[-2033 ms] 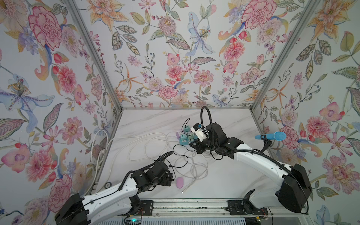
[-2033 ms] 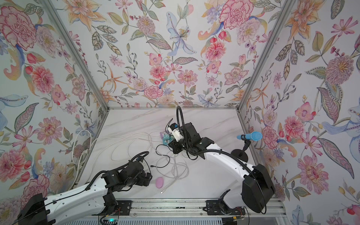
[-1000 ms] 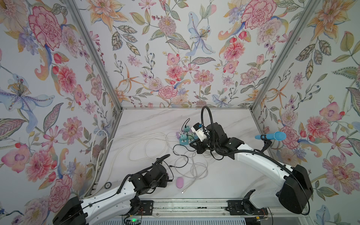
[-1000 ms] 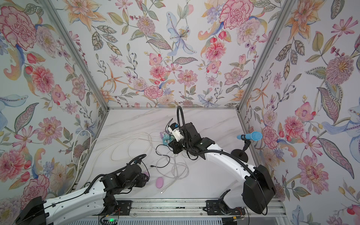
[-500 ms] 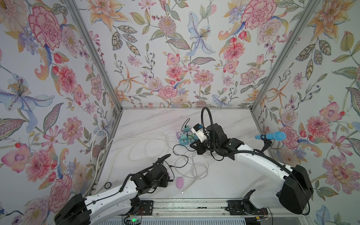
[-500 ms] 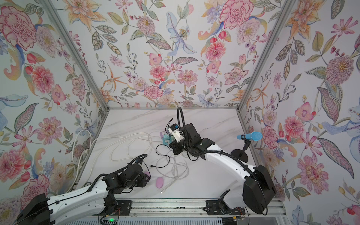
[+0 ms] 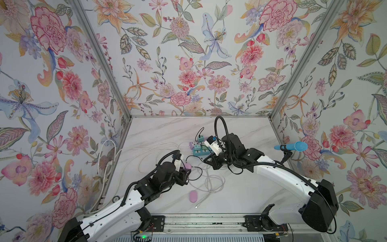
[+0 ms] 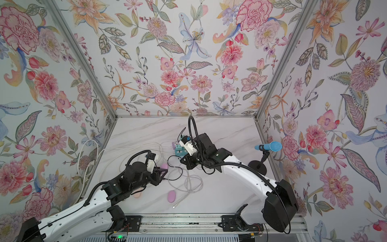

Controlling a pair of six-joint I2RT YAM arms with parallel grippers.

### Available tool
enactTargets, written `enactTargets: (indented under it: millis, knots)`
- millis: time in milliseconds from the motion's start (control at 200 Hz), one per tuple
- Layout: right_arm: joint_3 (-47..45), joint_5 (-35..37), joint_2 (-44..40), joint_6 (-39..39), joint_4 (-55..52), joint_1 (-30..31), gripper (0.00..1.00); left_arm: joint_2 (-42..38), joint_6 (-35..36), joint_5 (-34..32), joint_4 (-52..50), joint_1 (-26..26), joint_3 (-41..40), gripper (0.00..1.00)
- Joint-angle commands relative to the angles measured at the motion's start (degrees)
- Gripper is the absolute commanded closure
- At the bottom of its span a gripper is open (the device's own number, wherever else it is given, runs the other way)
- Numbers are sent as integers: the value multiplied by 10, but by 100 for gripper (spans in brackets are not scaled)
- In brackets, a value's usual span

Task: Charge the bluetooth headset
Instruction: Pick up the bluetooth headset from the center of the board.

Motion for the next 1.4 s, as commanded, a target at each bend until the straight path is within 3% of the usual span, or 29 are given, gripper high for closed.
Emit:
enactTargets:
  millis: [0, 250, 485, 1396]
  knots:
    - [35, -40, -14, -9, -62, 19, 100, 19, 89, 92, 102, 43, 29, 100]
    - [60, -43, -33, 17, -87, 26, 100, 89, 76, 312, 205, 133, 64, 100]
    - [81, -37, -28, 53, -66, 12, 100, 122, 44, 386, 258, 144, 70, 100]
    - [69, -68, -45, 94, -17, -20, 100, 132, 7, 417, 306, 157, 53, 100]
